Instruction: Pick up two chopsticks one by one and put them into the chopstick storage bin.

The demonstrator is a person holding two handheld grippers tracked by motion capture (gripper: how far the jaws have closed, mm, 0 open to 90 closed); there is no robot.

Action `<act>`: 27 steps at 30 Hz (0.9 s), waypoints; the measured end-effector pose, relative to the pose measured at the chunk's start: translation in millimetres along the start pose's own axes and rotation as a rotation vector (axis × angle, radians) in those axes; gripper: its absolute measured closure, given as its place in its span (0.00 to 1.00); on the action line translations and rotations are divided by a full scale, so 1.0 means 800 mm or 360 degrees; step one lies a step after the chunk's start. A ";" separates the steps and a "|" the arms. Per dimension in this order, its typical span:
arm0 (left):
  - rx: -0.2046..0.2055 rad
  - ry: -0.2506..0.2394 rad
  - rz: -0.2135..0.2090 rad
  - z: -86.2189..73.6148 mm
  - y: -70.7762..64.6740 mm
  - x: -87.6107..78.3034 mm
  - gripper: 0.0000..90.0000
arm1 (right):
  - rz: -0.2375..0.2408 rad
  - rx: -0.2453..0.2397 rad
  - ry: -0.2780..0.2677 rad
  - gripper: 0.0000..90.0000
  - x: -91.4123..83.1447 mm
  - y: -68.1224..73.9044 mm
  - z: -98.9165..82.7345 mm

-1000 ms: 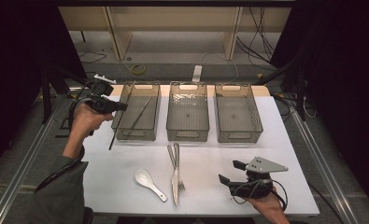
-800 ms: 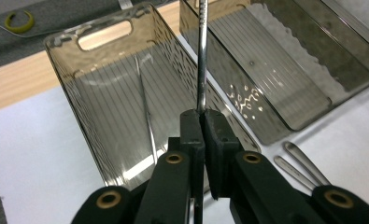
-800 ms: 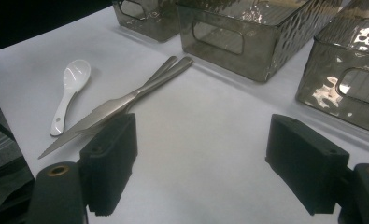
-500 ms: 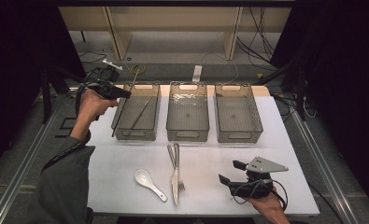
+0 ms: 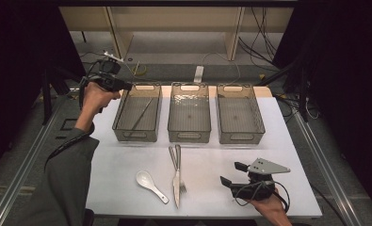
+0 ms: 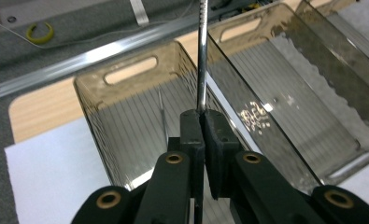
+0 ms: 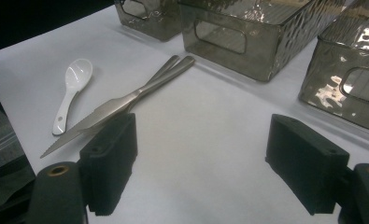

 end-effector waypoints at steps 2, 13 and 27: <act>-0.0012 -0.0033 0.0028 0.002 0.007 0.003 0.96 | 0.0003 0.0003 -0.0002 0.28 0.000 0.000 0.000; -0.0028 -0.0025 0.0054 -0.015 0.027 0.029 0.96 | 0.0015 0.0002 0.0007 0.28 0.000 0.002 -0.001; -0.0008 -0.0007 0.0072 -0.035 0.035 0.049 0.96 | 0.0014 -0.0003 0.0007 0.28 0.000 0.003 -0.001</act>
Point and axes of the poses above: each handheld gripper's, and its own axes: x roughly forward along the jaws, z roughly out of its top, y roughly to its left, the point moved 3 cm from there along x, roughly forward along the jaws, and after that the axes turned 15 degrees about -z, right-handed, at the moved point
